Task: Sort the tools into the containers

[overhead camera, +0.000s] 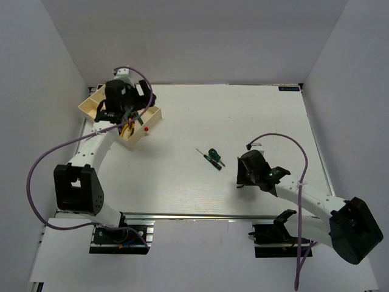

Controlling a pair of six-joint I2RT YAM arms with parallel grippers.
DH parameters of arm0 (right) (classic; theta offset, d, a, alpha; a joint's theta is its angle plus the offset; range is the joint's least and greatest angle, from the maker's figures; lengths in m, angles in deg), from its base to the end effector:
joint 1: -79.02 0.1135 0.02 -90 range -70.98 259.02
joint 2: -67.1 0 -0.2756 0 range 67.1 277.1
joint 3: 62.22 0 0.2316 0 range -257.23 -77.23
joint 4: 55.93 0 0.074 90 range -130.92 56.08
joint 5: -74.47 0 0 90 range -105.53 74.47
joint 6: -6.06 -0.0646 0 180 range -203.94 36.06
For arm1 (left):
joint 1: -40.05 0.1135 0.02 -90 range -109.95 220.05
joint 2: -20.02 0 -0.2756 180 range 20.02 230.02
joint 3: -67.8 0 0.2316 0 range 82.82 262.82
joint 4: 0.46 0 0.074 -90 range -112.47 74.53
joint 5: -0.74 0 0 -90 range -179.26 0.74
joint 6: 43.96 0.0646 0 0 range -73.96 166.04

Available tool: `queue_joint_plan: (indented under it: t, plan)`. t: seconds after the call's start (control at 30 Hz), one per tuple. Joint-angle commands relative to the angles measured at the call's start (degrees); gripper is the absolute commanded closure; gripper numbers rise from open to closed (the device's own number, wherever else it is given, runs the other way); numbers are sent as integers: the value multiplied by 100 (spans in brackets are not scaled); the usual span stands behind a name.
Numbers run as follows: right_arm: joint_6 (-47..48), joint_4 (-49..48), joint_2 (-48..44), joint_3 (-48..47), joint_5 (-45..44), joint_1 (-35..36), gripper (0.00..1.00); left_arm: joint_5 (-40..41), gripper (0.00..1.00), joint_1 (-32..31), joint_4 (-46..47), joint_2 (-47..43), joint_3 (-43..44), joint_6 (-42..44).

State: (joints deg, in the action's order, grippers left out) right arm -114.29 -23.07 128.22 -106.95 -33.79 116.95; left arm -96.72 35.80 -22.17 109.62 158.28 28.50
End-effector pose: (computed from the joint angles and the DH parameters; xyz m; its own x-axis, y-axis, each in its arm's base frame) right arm 0.1682 0.1054 0.1869 -0.7291 0.0401 -0.6832 -0.0626 0.9902 0.1250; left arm 0.3770 -0.0364 0.3436 -0.3967 -0.2702 -0.8773 0.0786 0.9422 -0.3257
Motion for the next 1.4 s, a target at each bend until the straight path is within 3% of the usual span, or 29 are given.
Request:
queue_joint_plan:
  t: [0.0,0.13,0.4,0.57,0.7,1.0,1.2,1.37]
  plan:
    - [-191,-211,233,97,-2,-14,43,-124,2,-417,-297,-521,-689,-57]
    - [-243,-220,611,80,-2,-14,44,210,2,-1050,-481,-970,-1568,-47]
    - [-243,-457,857,124,-46,-14,47,526,2,-2500,-1017,-1103,-1745,-267]
    - [-261,-545,1147,54,-28,-23,48,893,2,-3115,-851,-1077,-2166,-539]
    - [-243,-545,1288,-8,-63,-23,50,940,2,-3301,-737,-1138,-2500,-750]
    - [-156,-581,1648,-113,191,-23,65,1063,2,-3530,-420,-1437,-2941,-1137]
    - [-138,-668,1877,-193,454,-32,78,808,2,-3583,-314,-1358,-2879,-1269]
    - [-156,-809,1947,-157,587,-40,96,755,2,-3451,-701,-1314,-2712,-1383]
